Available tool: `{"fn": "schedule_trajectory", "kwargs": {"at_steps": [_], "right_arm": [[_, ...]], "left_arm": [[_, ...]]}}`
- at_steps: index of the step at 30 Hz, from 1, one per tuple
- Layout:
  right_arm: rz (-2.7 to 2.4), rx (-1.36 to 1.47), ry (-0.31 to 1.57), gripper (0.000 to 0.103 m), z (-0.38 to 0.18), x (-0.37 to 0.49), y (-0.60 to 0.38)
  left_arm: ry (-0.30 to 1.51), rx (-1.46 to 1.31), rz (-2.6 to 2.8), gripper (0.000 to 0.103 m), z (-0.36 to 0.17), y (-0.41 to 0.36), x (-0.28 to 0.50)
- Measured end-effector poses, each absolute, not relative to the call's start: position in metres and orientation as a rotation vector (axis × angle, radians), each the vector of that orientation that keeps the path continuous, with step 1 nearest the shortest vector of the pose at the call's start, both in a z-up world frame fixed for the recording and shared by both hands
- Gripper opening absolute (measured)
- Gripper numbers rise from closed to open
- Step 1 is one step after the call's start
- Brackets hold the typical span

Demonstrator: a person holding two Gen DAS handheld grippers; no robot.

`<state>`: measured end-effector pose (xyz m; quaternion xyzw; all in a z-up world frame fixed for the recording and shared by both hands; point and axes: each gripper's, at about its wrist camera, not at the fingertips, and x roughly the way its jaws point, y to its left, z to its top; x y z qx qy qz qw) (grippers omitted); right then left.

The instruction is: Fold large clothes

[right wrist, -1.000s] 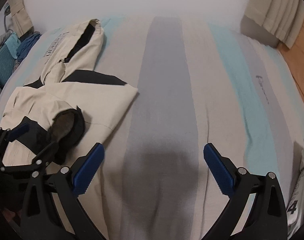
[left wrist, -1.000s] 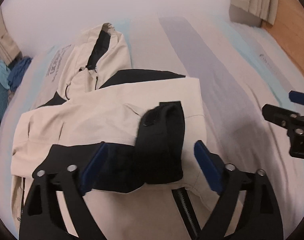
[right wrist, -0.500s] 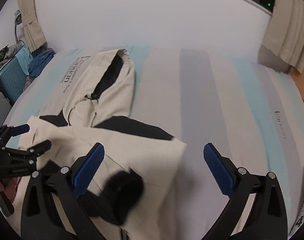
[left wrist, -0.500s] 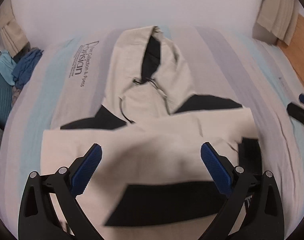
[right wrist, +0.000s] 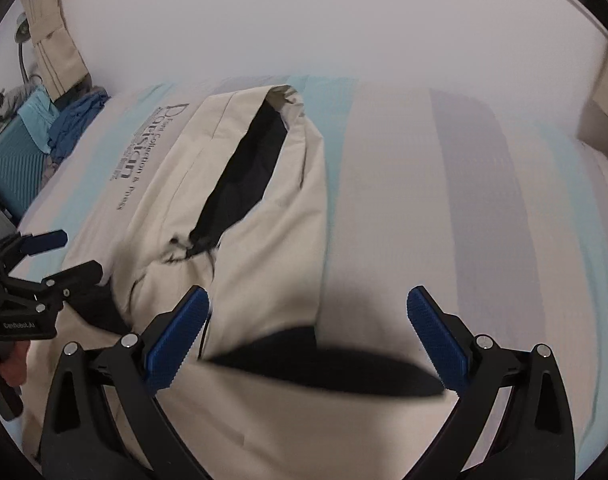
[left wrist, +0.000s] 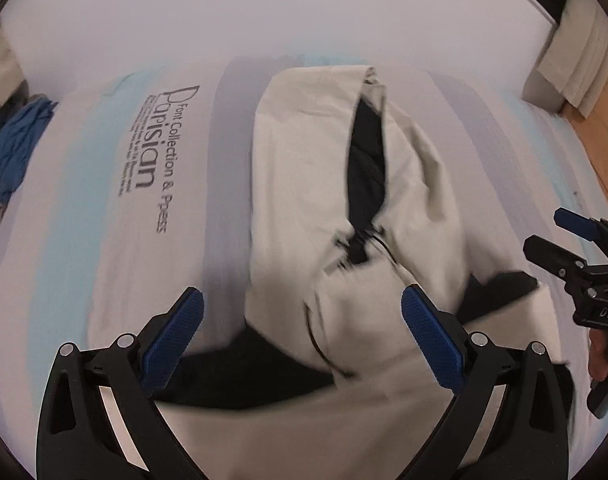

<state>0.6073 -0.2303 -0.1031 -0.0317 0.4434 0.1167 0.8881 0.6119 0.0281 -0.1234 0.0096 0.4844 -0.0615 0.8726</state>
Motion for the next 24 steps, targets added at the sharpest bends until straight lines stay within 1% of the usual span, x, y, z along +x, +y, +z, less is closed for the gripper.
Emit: {"fn": "schedule_trajectory", "kwargs": {"at_steps": [3, 6, 14, 19, 24], "right_arm": [[0.262, -0.09, 0.932, 0.096, -0.121, 0.637, -0.218], [0.279, -0.125, 0.933, 0.096, -0.134, 0.664, -0.209], [0.312, -0.154, 0.952, 0.096, -0.153, 0.715, -0.198], [0.326, -0.115, 0.995, 0.096, -0.162, 0.743, -0.193], [0.321, -0.002, 1.057, 0.096, -0.174, 0.778, -0.194]], "left_arm": [[1.019, -0.011, -0.133, 0.097, -0.137, 0.039, 0.642], [1.015, 0.023, -0.159, 0.097, -0.148, 0.037, 0.663], [1.017, 0.024, -0.167, 0.097, -0.166, 0.041, 0.714], [1.043, 0.001, -0.194, 0.097, -0.179, 0.045, 0.74], [1.061, -0.081, -0.179, 0.096, -0.189, 0.06, 0.773]]}}
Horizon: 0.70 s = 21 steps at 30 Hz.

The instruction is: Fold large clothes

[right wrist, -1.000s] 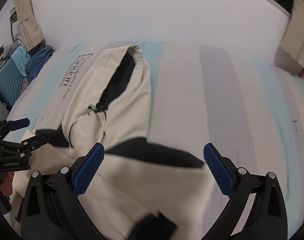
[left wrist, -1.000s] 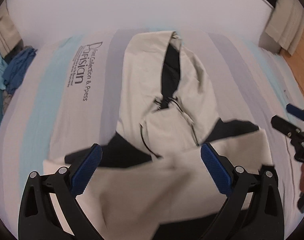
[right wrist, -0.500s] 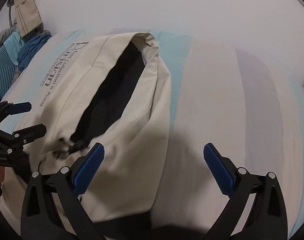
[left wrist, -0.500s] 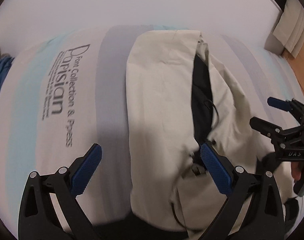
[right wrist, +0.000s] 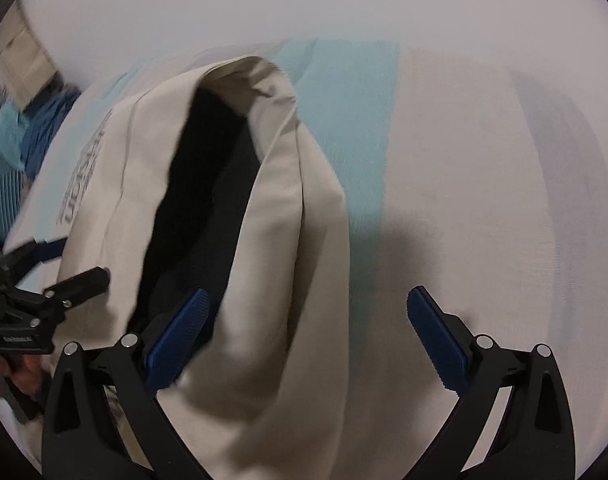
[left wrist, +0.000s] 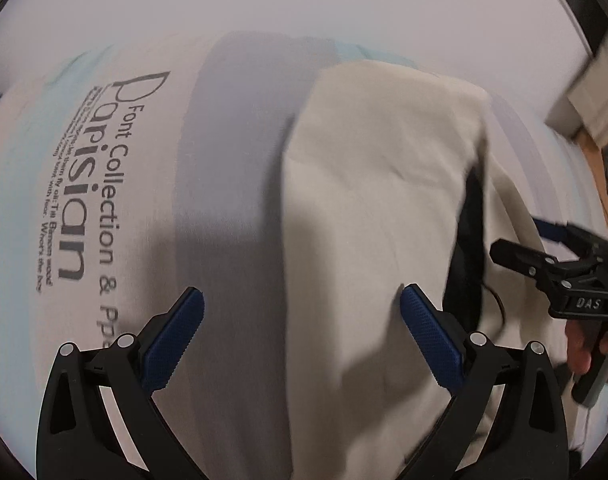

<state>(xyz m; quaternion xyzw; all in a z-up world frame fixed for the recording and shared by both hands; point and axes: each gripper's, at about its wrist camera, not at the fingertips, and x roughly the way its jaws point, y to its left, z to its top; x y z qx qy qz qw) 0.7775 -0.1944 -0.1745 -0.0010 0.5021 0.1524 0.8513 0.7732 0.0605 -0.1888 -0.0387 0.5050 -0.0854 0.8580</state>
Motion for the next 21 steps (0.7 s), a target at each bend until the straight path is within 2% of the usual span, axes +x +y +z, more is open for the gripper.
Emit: {"fn": "schedule_trajectory", "kwargs": {"at_steps": [3, 6, 7, 11, 12, 13, 16, 18, 20, 21], "right_arm": [[0.309, 0.019, 1.082, 0.096, -0.182, 0.791, -0.194], [0.293, 0.063, 1.112, 0.096, -0.192, 0.8, -0.196], [0.284, 0.076, 1.12, 0.096, -0.196, 0.802, -0.197], [0.271, 0.101, 1.121, 0.095, -0.202, 0.803, -0.197], [0.268, 0.106, 1.116, 0.089, -0.202, 0.803, -0.198], [0.266, 0.109, 1.11, 0.085, -0.201, 0.801, -0.2], [0.271, 0.116, 1.112, 0.069, -0.198, 0.799, -0.202], [0.292, 0.1, 1.108, 0.046, -0.194, 0.795, -0.198], [0.323, 0.092, 1.114, 0.028, -0.192, 0.792, -0.193], [0.32, 0.073, 1.111, 0.024, -0.19, 0.789, -0.189]], "left_arm": [[1.081, -0.08, -0.16, 0.095, -0.194, 0.06, 0.791], [1.103, -0.056, -0.173, 0.088, -0.199, 0.056, 0.801], [1.11, -0.052, -0.177, 0.081, -0.2, 0.055, 0.804], [1.126, -0.071, -0.202, 0.065, -0.203, 0.051, 0.814], [1.128, -0.072, -0.208, 0.06, -0.203, 0.05, 0.816], [1.13, -0.065, -0.213, 0.05, -0.203, 0.048, 0.818], [1.13, -0.049, -0.232, 0.034, -0.203, 0.042, 0.819], [1.13, -0.056, -0.24, 0.027, -0.202, 0.04, 0.819], [1.128, -0.057, -0.245, 0.02, -0.199, 0.037, 0.817], [1.126, -0.049, -0.247, 0.015, -0.199, 0.036, 0.818]]}}
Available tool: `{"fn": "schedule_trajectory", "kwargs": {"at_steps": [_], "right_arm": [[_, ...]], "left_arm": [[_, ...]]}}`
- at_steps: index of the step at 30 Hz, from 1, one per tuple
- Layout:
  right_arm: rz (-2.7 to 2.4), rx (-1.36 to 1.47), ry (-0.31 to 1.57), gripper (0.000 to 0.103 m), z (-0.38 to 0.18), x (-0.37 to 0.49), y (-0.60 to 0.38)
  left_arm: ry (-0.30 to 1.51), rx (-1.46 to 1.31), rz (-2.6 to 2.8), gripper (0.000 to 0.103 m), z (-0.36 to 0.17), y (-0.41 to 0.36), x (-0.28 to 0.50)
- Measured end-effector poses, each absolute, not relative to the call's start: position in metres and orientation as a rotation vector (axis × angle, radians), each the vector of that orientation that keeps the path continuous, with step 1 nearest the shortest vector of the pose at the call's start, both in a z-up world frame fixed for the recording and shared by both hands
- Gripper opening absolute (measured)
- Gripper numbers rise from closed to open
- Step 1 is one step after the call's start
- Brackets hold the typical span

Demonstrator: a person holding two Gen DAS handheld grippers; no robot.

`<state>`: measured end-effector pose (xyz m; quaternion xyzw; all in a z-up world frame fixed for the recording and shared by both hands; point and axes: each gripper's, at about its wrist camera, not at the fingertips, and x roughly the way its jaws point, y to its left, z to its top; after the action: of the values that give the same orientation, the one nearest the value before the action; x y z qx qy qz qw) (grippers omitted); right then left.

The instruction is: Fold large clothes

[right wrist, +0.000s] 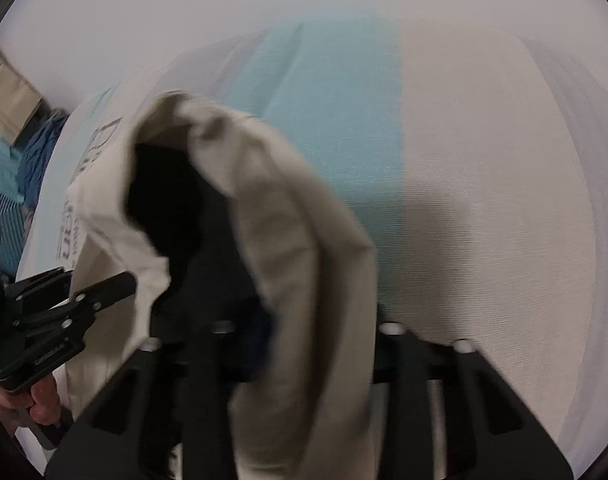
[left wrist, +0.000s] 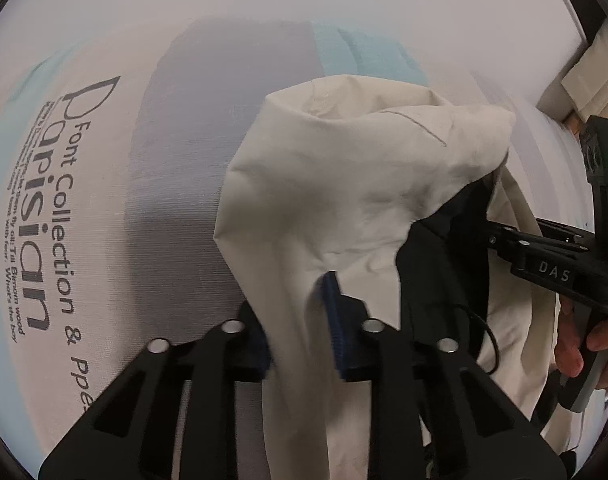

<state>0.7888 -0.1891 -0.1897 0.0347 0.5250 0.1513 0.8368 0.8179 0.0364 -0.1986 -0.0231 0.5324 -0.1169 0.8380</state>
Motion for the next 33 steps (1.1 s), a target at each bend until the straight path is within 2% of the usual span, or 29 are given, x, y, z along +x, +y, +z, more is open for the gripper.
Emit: {"fn": "schedule_trajectory", "kwargs": {"at_steps": [2, 6, 24, 33], "right_arm": [[0.316, 0.067, 1.111, 0.016, -0.186, 0.783, -0.185], [0.284, 0.079, 1.066, 0.01, -0.168, 0.766, -0.183], [0.218, -0.027, 0.81, 0.007, -0.052, 0.66, -0.177], [0.228, -0.058, 0.745, 0.006, -0.025, 0.582, -0.183]], "left_arm": [[1.115, -0.029, -0.243, 0.01, -0.193, 0.036, 0.811], [1.085, -0.024, -0.228, 0.006, -0.178, 0.033, 0.803], [0.89, -0.06, -0.161, 0.005, -0.074, 0.026, 0.711], [0.829, -0.001, -0.115, 0.005, -0.044, 0.0, 0.638]]}}
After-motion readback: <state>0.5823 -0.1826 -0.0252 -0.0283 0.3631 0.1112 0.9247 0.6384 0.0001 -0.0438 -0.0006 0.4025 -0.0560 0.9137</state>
